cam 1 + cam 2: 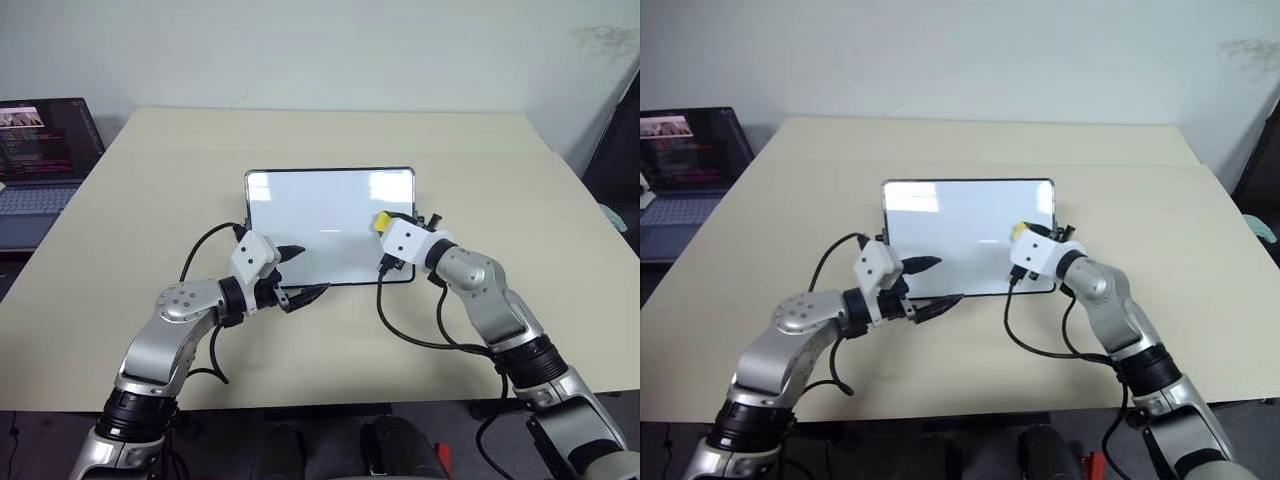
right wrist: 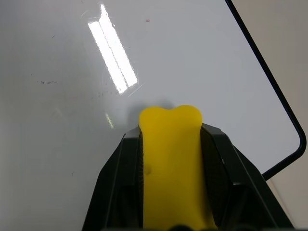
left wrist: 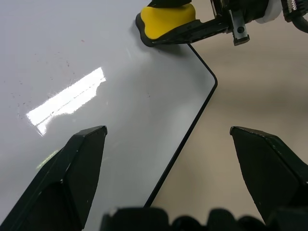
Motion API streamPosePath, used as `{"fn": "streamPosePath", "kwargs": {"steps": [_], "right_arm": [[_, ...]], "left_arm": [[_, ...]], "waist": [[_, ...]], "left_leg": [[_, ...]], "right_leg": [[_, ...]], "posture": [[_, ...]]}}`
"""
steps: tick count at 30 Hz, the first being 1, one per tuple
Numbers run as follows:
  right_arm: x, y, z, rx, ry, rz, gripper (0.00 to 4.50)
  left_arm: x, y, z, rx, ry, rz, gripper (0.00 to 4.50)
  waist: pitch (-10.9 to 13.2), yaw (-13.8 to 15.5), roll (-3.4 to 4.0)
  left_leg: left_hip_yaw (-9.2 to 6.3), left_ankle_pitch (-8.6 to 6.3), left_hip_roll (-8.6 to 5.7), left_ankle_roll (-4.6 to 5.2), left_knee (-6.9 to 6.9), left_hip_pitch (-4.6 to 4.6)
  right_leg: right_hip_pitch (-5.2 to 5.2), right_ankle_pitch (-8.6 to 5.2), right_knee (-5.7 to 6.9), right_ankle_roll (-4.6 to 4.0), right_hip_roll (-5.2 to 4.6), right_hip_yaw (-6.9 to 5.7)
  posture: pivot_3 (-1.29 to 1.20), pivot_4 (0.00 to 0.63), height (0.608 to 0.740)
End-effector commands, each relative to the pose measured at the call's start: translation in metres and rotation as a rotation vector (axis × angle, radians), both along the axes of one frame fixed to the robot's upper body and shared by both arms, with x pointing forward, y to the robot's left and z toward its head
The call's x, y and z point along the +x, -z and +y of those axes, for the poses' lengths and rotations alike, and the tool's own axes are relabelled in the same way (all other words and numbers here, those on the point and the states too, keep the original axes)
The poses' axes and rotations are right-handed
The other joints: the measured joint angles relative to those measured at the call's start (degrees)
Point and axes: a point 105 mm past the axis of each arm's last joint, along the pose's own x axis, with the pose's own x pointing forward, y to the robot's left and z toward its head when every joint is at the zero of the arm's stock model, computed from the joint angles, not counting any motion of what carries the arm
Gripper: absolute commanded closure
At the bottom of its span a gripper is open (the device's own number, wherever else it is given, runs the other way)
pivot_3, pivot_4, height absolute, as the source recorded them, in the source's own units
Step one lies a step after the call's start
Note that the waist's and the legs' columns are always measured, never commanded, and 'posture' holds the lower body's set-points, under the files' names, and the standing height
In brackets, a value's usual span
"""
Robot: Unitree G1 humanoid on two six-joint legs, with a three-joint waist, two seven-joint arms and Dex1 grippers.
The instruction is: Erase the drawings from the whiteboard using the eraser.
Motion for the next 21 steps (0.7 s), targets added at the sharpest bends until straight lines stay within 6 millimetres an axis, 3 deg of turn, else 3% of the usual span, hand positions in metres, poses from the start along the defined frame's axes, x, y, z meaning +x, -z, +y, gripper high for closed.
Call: {"fn": "streamPosePath", "kwargs": {"steps": [1,3,5,14,21], "right_arm": [[-0.015,0.036,0.000,-0.087,-0.062,0.156,3.22],[-0.025,0.049,0.004,-0.121,-0.104,0.222,3.22],[-0.026,0.050,0.003,-0.121,-0.097,0.221,3.22],[0.005,0.005,-0.005,-0.013,0.046,-0.004,3.22],[0.006,-0.002,0.000,0.025,0.027,-0.043,3.22]], "left_arm": [[-0.001,-0.011,-0.001,-0.004,0.005,-0.049,0.00],[-0.001,-0.011,-0.001,-0.004,0.006,-0.050,0.00],[-0.001,-0.011,-0.001,-0.005,0.006,-0.051,0.00],[-0.001,-0.010,0.000,-0.003,0.006,-0.049,0.00],[-0.002,-0.010,0.000,-0.004,0.003,-0.048,0.00]], "waist": [[0.00,-0.01,0.00],[0.00,-0.02,0.00],[0.00,-0.23,0.00],[0.02,-0.08,0.03],[0.03,-0.05,0.03]], "left_leg": [[0.01,0.00,0.00,0.00,0.00,0.00],[0.01,0.00,0.01,0.00,0.00,0.00],[0.01,0.00,0.02,0.00,-0.01,0.02],[-0.03,0.01,0.03,0.00,0.00,0.08],[0.01,0.00,0.00,0.00,-0.02,-0.02]], "right_leg": [[0.00,0.00,0.00,0.00,0.00,0.00],[0.00,0.00,-0.01,0.00,0.00,0.00],[0.00,-0.01,-0.01,-0.01,0.01,0.01],[0.00,0.00,0.08,0.00,0.04,-0.01],[-0.01,-0.01,-0.02,-0.02,0.00,0.02]], "posture": [[0.00,0.150,0.740],[0.00,0.150,0.740],[0.00,0.150,0.740],[0.00,0.150,0.740],[0.00,0.150,0.740]]}}
